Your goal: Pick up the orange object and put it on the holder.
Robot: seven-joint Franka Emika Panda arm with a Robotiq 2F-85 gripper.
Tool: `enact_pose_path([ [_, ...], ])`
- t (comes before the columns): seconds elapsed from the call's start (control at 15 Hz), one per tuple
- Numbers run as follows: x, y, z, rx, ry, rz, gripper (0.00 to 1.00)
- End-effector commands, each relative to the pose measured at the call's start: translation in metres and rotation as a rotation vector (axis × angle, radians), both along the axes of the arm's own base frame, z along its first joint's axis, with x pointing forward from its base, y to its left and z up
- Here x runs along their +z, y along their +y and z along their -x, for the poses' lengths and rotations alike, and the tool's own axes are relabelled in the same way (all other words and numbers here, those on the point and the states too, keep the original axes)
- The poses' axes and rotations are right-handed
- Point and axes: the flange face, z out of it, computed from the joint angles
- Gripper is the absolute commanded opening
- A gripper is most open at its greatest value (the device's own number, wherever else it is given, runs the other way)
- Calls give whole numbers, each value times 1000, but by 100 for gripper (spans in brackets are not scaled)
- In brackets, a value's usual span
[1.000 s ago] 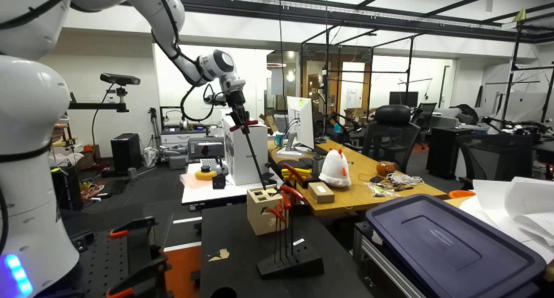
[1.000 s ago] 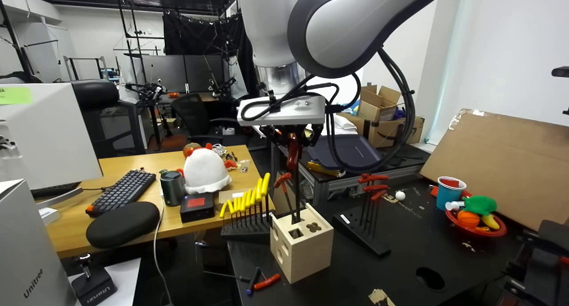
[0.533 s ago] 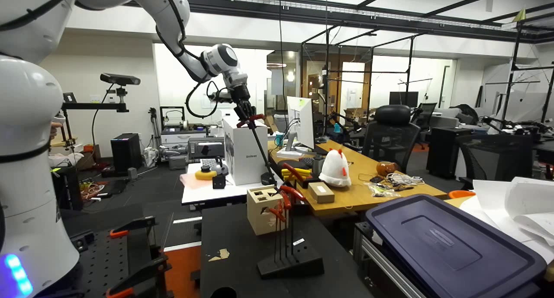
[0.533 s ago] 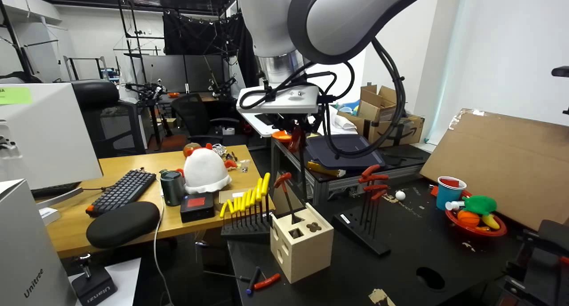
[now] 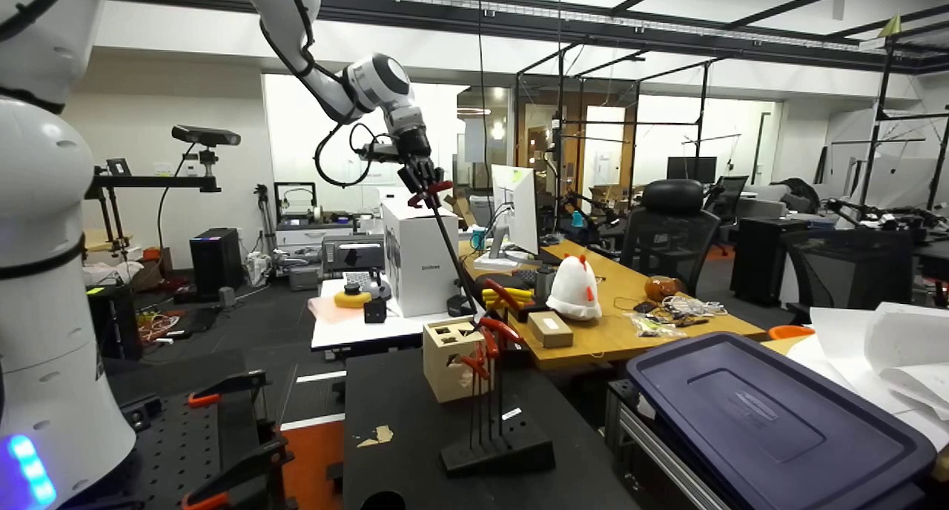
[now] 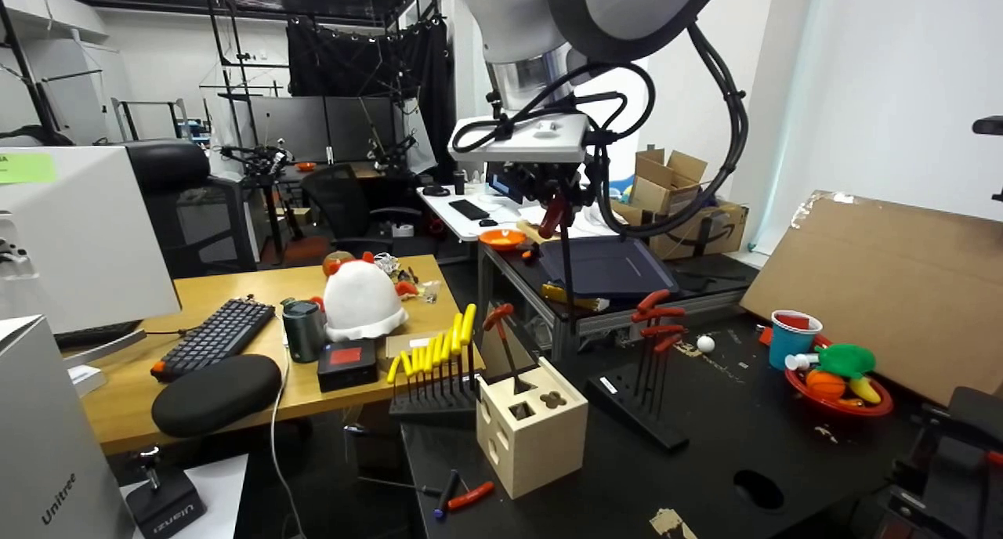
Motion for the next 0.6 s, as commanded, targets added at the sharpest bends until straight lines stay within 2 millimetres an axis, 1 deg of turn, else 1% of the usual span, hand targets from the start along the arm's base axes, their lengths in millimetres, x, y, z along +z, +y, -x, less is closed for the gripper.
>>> enact_pose_path([
  [0.0, 15, -35, 30, -98, -34, -23, 5],
  [0.07, 13, -44, 35, -126, -36, -28, 5],
  [0.2, 10, -60, 46, -113, -56, -17, 5],
  [0.33, 5, -53, 62, -45, -76, 10, 5],
  [0.47, -2, -36, 83, 19, -96, 35, 5],
  [0.53, -10, -46, 56, -19, -42, 28, 19],
])
